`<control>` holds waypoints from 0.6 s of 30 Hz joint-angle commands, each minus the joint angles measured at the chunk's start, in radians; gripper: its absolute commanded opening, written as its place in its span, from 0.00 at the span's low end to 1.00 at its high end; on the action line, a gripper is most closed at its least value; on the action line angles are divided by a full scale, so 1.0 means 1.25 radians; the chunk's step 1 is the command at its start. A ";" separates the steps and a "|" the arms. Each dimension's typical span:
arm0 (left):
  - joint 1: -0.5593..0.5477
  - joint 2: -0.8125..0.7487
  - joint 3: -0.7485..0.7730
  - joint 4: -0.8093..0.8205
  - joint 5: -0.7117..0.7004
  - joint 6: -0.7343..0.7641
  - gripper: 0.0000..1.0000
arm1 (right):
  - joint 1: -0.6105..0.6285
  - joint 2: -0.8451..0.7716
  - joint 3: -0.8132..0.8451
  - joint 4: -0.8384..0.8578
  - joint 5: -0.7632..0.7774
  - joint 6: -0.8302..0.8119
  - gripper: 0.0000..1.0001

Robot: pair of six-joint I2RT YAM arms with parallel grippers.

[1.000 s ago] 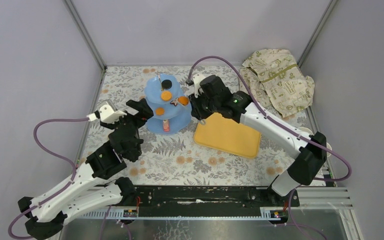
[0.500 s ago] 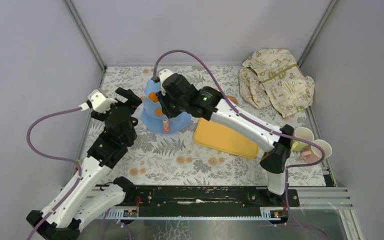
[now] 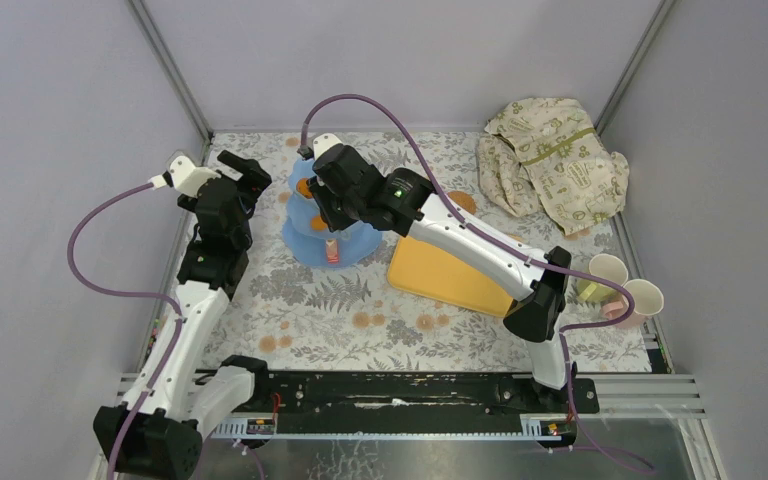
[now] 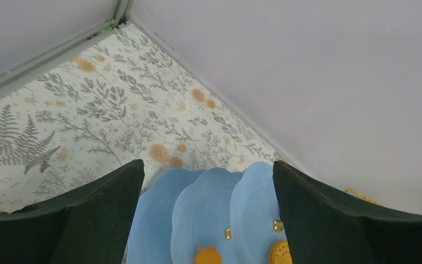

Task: Serve the afternoon tea
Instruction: Adjust the desert table at the center of the board.

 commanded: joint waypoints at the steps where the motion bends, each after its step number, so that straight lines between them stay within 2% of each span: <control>1: 0.070 0.048 -0.012 0.084 0.173 -0.066 0.93 | 0.002 0.002 0.030 0.011 0.029 0.011 0.09; 8: 0.197 0.142 -0.075 0.169 0.371 -0.215 0.88 | 0.002 -0.033 -0.039 0.041 0.025 0.001 0.09; 11: 0.247 0.185 -0.115 0.250 0.475 -0.268 0.79 | 0.003 -0.053 -0.070 0.057 0.023 -0.003 0.08; 13: 0.268 0.213 -0.132 0.281 0.514 -0.283 0.75 | 0.003 -0.068 -0.088 0.068 0.017 -0.006 0.08; 18: 0.282 0.268 -0.153 0.313 0.557 -0.276 0.75 | 0.002 -0.084 -0.109 0.080 0.012 -0.014 0.09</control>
